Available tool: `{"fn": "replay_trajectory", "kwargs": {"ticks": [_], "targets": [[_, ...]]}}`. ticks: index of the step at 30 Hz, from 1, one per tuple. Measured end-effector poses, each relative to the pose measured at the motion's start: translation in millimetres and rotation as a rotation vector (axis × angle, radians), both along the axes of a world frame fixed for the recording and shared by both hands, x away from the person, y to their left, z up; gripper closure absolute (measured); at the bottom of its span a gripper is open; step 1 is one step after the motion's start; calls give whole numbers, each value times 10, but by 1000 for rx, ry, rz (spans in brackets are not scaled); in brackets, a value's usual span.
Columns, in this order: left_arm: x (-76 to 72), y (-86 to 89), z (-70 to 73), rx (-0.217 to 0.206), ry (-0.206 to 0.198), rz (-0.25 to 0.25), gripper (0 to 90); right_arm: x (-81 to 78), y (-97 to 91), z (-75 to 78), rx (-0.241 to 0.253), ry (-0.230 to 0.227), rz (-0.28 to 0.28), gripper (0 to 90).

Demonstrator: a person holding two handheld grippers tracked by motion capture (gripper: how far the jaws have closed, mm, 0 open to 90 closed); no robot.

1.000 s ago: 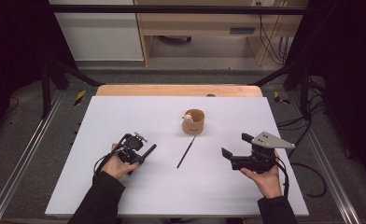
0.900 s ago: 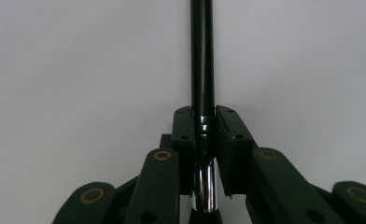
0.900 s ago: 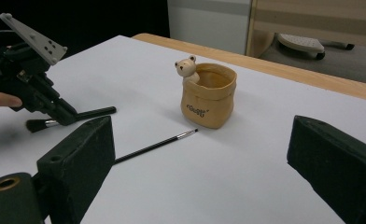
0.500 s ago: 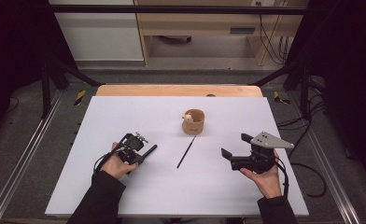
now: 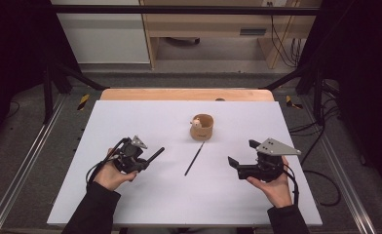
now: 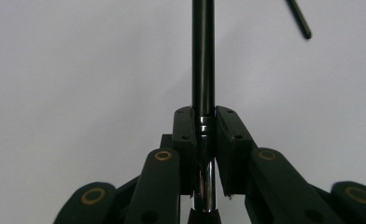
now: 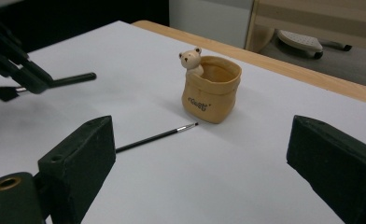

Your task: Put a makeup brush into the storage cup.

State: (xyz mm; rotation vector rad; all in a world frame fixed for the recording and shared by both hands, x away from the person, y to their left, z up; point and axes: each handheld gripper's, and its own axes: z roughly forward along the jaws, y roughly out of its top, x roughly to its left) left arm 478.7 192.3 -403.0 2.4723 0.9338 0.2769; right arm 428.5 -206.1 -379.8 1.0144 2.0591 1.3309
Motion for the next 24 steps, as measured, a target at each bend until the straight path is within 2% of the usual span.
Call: {"fn": "replay_trajectory", "kwargs": {"ticks": [1,2,6,9,10,12,15,16,24], "targets": [[-20,2,22,-3,-1,-16,784,-10,43,-2,-32,4,5,86],[-47,-3,37,-14,-6,-25,784,-10,43,-2,-32,4,5,86],[-143,-16,106,-37,-21,-64,784,-32,148,0,-85,4,37,86],[-209,-23,163,-48,-30,-91,784,-63,285,34,-155,-13,75,85],[-227,-26,179,-51,-30,-100,784,-63,285,34,-155,-13,75,85],[-261,-42,206,-57,-28,-116,784,-84,364,62,-193,-22,96,83],[-292,-73,249,-63,-24,-146,784,-123,508,113,-259,-38,139,79],[-296,-86,261,-66,-21,-158,784,-123,508,113,-259,-38,139,79],[-322,-225,327,-71,-21,-214,784,-140,692,105,-364,-47,181,82]]}}
